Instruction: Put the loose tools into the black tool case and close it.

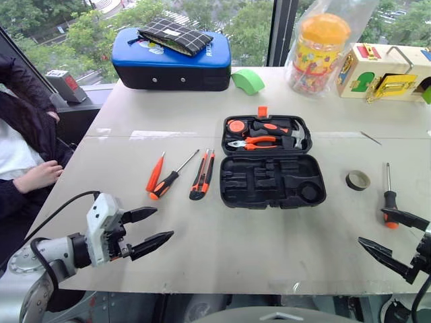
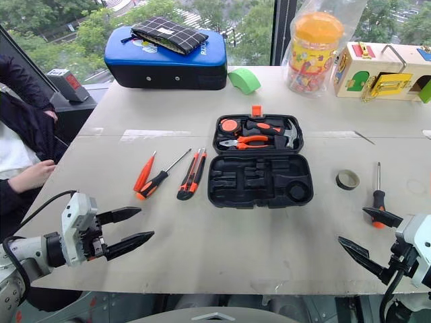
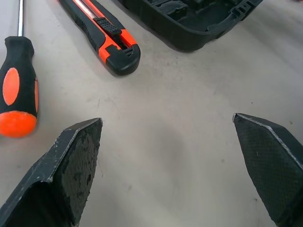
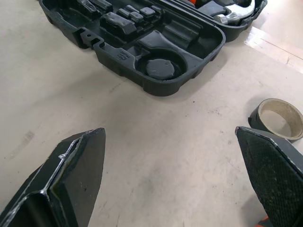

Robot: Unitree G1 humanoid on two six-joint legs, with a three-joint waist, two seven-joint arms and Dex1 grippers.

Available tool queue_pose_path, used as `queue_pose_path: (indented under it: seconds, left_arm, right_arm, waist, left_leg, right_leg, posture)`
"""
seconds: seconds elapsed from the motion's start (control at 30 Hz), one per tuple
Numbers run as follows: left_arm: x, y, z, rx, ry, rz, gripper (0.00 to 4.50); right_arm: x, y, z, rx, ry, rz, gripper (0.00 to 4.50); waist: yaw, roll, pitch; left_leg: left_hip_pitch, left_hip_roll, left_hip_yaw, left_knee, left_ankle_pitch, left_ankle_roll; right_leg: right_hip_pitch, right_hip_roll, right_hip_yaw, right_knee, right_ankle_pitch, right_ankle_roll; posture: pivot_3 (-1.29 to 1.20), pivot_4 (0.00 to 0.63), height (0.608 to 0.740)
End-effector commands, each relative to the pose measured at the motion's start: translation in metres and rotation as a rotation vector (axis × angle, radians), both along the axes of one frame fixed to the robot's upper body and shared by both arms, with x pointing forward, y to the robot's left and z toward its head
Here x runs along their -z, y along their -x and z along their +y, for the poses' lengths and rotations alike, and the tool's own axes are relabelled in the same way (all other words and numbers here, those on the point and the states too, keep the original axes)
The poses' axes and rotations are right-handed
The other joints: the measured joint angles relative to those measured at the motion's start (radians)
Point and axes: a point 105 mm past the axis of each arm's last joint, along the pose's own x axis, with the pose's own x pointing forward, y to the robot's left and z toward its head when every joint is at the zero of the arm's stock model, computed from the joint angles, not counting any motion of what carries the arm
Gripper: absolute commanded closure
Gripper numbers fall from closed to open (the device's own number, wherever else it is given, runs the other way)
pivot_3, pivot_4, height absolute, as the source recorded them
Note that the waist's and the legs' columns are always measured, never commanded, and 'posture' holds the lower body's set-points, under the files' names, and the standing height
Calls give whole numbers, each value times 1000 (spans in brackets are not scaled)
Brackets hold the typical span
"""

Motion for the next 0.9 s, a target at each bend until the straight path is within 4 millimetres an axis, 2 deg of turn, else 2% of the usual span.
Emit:
queue_pose_path:
  seconds: [0.03, 0.13, 0.23, 0.33, 0.5, 0.63, 0.67, 0.73, 0.77, 0.9]
  left_arm:
    - [-14, -21, 0, -100, 35, -103, 0]
    - [-28, -58, 6, -325, 112, -215, 0]
    - [-34, -74, 16, -418, 106, -219, 0]
    - [-35, -87, 17, -426, 48, -185, 0]
    - [-11, -98, 11, -336, -151, -113, 0]
    - [10, -107, 13, -323, -213, -61, 0]
    - [15, -108, 13, -311, -226, -58, 534]
    - [22, -109, 13, -290, -243, -52, 1213]
    - [24, -108, 13, -284, -242, -51, 1777]
    - [17, -110, 12, -263, -202, -102, 3697]
  right_arm:
    - [-11, -7, 5, -25, -7, -91, 47]
    - [-26, -23, 30, -88, -55, -196, 47]
    - [-34, -28, 47, -151, -69, -226, 47]
    - [-46, -28, 66, -233, -86, -231, 47]
    - [-59, -29, 86, -320, -96, -240, 47]
    - [-62, -32, 89, -323, -92, -247, 47]
    - [-61, -31, 89, -319, -87, -245, 0]
    - [-60, -30, 87, -305, -79, -239, 0]
    - [-59, -29, 86, -300, -77, -236, 0]
    - [-53, -24, 83, -266, -70, -218, 0]
  waist:
    - [0, 0, 0]
    - [4, 1, 2]
    - [0, -1, 0]
    - [-1, -1, 0]
    - [-1, -1, 0]
    - [-1, -1, 0]
    - [0, -1, 0]
    - [0, -1, 0]
    - [-1, 0, 0]
    - [-1, 0, 0]
  left_leg:
    - [0, 0, 0, 0, 0, 0]
    - [0, 0, -1, 3, 0, 0]
    - [0, 1, -2, 6, 0, 0]
    - [0, 0, -2, 5, -1, -2]
    - [0, 0, -2, 5, -2, -2]
    - [0, 0, -2, 4, -3, -1]
    - [0, 0, -2, 4, -3, -1]
    - [0, 0, -2, 4, -3, -1]
    - [0, 0, -2, 4, -3, -1]
    - [0, 0, -2, 4, -3, -1]
  right_leg:
    - [0, 0, 0, 0, 0, 0]
    - [1, 0, -1, 0, 0, 0]
    - [1, 2, -2, 2, 3, 4]
    - [0, 5, -2, 2, 3, 4]
    - [0, 6, -2, 1, 3, 4]
    - [0, 5, -2, 1, 3, 4]
    - [0, 4, -2, 1, 3, 4]
    - [0, 3, -2, 1, 3, 4]
    - [0, 3, -2, 1, 3, 4]
    - [0, 2, -1, 1, 3, 4]
  posture:
    - [0, 150, 740]
    - [0, 150, 740]
    - [0, 150, 740]
    - [0, 150, 740]
    - [0, 150, 740]
    - [0, 150, 740]
    - [0, 150, 740]
    - [0, 150, 740]
    - [0, 150, 740]
    - [0, 150, 740]
